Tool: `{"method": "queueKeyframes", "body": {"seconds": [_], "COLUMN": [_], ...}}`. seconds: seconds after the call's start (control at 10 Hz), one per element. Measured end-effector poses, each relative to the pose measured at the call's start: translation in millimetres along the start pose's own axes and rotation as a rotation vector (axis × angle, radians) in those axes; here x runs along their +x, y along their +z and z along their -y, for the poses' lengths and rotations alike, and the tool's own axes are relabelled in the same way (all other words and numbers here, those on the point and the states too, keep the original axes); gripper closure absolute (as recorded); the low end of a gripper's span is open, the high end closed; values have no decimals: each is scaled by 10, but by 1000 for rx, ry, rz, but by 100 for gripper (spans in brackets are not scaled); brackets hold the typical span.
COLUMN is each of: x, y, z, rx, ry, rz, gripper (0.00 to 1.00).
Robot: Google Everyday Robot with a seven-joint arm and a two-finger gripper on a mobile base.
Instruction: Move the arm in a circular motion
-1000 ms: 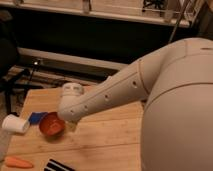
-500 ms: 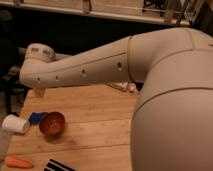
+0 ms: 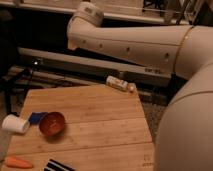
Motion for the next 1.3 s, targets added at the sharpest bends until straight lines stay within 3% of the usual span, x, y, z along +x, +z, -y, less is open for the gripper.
{"method": "queueKeyframes", "body": {"seconds": [0.2, 0.3, 0.4, 0.5, 0.6, 0.7, 0.8, 0.9, 1.1, 1.3], "x": [780, 1065, 1452, 1596, 1688, 1708, 1594, 1448, 860, 332], "y": [-77, -102, -148, -185, -249, -319, -426, -486, -625, -659], "z": [150, 32, -420, -805, -1350, -1823, -2507, -2894, -3717, -4028], "rx": [49, 42, -6, -53, -124, -191, -297, -364, -518, -588], "ry": [101, 145, 208, 232, 242, 234, 197, 165, 58, -12], "rz": [-70, -106, -174, -216, -263, -298, -328, -333, -299, -238], "gripper": [20, 20, 20, 20, 20, 20, 20, 20, 20, 20]}}
